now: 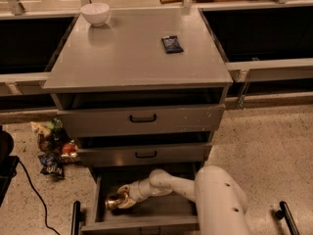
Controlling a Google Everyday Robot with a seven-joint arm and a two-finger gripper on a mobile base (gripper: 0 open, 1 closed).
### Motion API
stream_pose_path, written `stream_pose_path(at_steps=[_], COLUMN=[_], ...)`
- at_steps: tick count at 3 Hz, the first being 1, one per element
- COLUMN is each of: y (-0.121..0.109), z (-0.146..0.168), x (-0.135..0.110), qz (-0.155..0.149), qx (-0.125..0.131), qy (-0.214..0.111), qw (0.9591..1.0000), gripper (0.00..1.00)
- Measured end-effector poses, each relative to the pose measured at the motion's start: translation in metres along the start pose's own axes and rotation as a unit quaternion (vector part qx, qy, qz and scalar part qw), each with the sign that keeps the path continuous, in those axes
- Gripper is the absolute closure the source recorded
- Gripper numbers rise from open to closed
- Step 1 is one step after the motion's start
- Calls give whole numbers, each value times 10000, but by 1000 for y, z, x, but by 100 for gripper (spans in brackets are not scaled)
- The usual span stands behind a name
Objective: Pick orange can from bottom drawer and place on counter
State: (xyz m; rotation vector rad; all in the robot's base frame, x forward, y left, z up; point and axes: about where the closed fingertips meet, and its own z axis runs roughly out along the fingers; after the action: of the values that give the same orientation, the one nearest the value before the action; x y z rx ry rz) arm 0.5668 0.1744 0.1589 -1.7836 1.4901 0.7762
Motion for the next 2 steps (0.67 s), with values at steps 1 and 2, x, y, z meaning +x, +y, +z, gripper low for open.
stream_pose_path(at_steps=[1, 2], y=[16, 35], z=[-33, -94], x=[-18, -25], qz=[-224, -539], qx=[119, 518], qy=[-345, -695], qw=[9991, 9948], gripper=[100, 100])
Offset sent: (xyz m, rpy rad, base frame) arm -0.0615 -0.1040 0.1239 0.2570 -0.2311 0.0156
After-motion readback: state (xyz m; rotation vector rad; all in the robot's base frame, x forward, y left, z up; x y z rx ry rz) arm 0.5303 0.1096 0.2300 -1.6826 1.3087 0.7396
